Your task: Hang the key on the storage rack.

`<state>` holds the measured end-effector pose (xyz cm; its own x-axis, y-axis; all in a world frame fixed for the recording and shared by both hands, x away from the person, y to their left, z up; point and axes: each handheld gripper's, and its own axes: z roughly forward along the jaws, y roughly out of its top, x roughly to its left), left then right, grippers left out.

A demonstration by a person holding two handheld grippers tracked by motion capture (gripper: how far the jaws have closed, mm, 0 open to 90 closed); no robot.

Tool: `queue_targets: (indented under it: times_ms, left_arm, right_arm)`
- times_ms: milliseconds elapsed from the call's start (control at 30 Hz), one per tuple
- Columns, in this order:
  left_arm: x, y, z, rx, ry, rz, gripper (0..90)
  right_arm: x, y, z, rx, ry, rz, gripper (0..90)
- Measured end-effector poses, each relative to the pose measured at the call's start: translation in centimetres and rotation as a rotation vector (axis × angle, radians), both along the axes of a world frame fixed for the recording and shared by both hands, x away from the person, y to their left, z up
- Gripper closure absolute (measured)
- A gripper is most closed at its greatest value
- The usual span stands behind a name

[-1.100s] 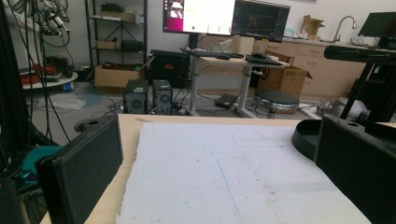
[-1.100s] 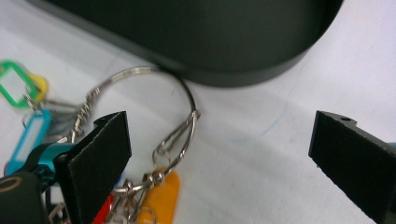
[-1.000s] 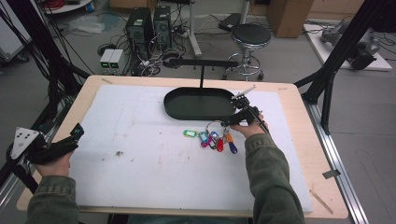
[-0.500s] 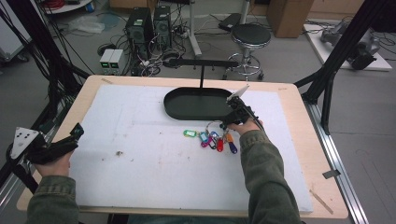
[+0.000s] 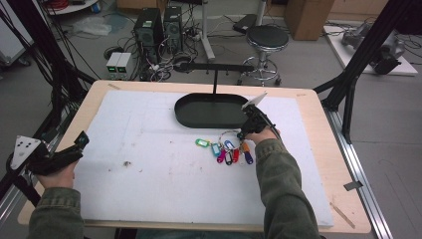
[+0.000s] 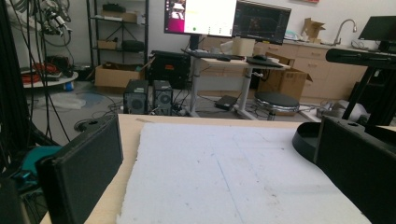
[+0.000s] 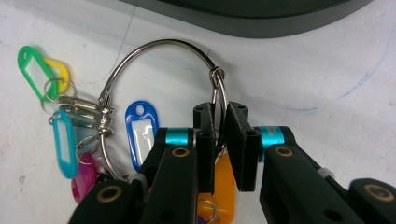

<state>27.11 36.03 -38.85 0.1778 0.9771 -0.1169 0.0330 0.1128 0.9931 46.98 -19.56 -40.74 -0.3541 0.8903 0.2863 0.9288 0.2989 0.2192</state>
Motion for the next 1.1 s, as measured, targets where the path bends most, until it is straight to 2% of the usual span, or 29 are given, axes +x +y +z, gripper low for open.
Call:
queue_targets:
  times_ms: [233,333,433,733,867,1000,1100]
  left_arm:
    - [0.0,0.0,0.0,0.002,0.002,-0.001,1.7]
    - [0.0,0.0,0.0,0.001,0.002,-0.002,1.7]
    - [0.0,0.0,0.0,0.001,0.002,-0.004,1.7]
    - [0.1,-0.1,0.0,-0.004,0.002,-0.005,1.7]
    - [0.2,-0.1,0.0,-0.008,0.002,-0.007,1.7]
    - [0.2,-0.1,0.0,-0.014,0.002,-0.009,1.7]
    - [0.2,-0.1,0.0,-0.016,0.001,-0.008,1.7]
  right_arm:
    - [-0.3,-0.5,0.5,0.028,0.007,0.017,84.2]
    - [-0.5,-0.7,0.9,0.030,-0.012,0.024,84.1]
    - [-0.8,-1.1,1.7,0.060,-0.033,0.019,84.0]
    - [-1.5,-1.7,3.4,0.092,-0.091,0.007,83.7]
    - [-1.9,-1.8,5.2,0.102,-0.138,0.020,83.5]
    - [-2.1,-1.6,6.3,0.093,-0.157,0.040,83.5]
    - [-2.2,-1.4,7.0,0.109,-0.169,0.049,83.5]
